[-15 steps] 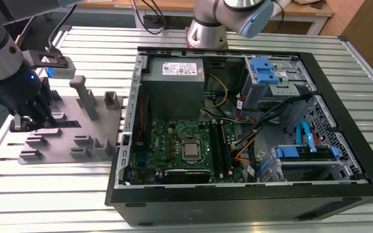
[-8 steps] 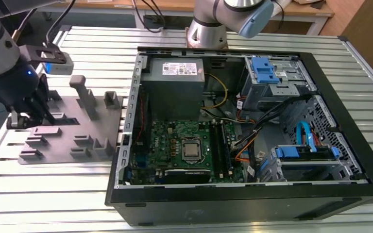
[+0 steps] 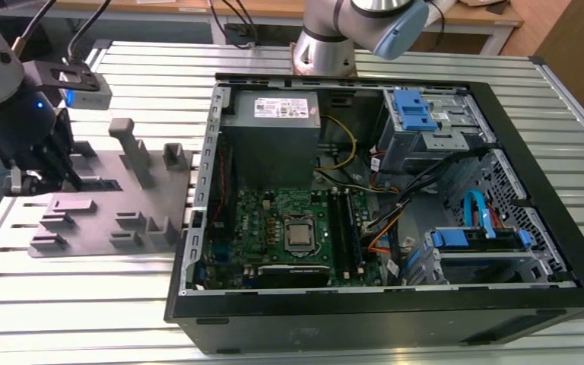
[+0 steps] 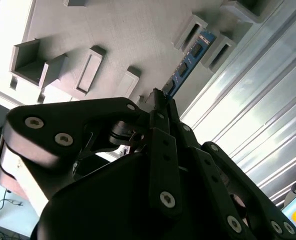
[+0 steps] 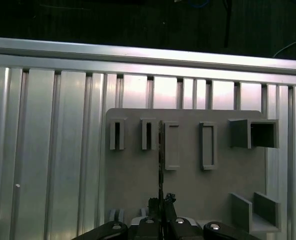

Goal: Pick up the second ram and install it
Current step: 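Pick up the second ram and move it above second insertion slot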

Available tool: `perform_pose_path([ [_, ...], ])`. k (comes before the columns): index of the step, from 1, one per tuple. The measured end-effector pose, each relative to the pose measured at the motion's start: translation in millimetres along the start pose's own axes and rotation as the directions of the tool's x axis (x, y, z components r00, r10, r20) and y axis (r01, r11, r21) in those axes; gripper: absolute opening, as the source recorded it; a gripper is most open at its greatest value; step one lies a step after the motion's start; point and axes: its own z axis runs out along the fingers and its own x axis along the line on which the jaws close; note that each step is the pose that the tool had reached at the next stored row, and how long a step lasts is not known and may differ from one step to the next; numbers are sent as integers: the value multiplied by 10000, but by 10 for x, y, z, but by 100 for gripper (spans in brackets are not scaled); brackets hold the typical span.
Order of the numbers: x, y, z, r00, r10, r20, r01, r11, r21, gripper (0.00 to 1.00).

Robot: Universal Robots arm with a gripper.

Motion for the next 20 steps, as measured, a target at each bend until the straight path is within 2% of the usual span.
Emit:
perform_pose_path([
  [9,-11,5,-128,10000,0,11,0,10000,0,14],
  [20,-21,9,-242,10000,-1,20,1,10000,0,14],
])
